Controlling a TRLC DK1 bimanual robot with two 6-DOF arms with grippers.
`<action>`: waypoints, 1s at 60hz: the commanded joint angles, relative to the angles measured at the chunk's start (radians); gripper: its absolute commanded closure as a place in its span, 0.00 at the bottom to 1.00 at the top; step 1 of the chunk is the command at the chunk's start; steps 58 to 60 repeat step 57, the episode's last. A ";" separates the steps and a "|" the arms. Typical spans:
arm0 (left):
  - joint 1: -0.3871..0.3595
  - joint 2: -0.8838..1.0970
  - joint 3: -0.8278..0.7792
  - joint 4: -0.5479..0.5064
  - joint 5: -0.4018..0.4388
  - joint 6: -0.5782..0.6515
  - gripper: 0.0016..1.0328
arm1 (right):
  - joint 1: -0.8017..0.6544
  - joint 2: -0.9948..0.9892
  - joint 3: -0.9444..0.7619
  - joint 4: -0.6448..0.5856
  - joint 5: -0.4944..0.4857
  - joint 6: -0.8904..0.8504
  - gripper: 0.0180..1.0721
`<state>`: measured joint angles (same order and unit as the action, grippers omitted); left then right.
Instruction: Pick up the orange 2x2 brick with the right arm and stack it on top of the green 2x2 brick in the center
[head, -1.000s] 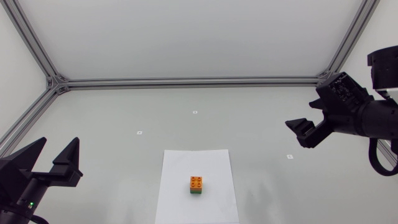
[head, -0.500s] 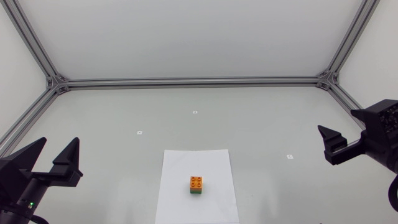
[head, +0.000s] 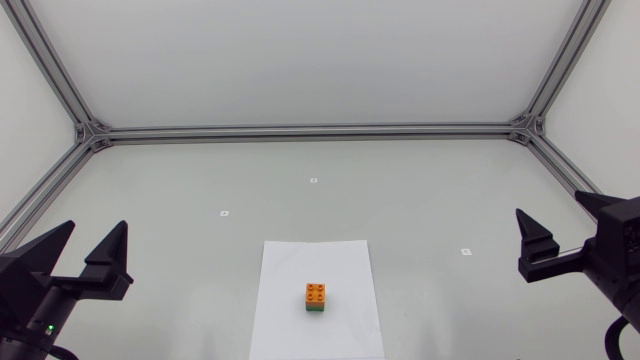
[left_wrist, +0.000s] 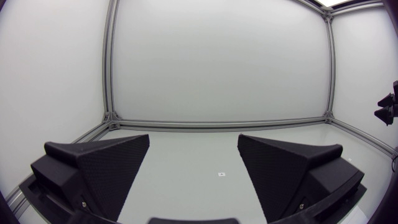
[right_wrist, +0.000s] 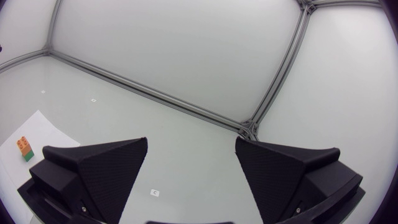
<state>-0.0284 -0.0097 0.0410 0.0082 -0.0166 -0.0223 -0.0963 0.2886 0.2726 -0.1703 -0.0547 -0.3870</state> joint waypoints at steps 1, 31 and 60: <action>-0.001 -0.004 -0.041 -0.011 0.003 0.005 0.04 | 0.015 -0.035 -0.046 0.029 0.009 0.068 0.05; -0.001 -0.004 -0.041 -0.011 0.003 0.005 0.04 | 0.080 -0.238 -0.227 0.142 0.046 0.323 0.05; -0.001 -0.004 -0.041 -0.011 0.003 0.005 0.04 | 0.096 -0.289 -0.273 0.170 0.055 0.387 0.05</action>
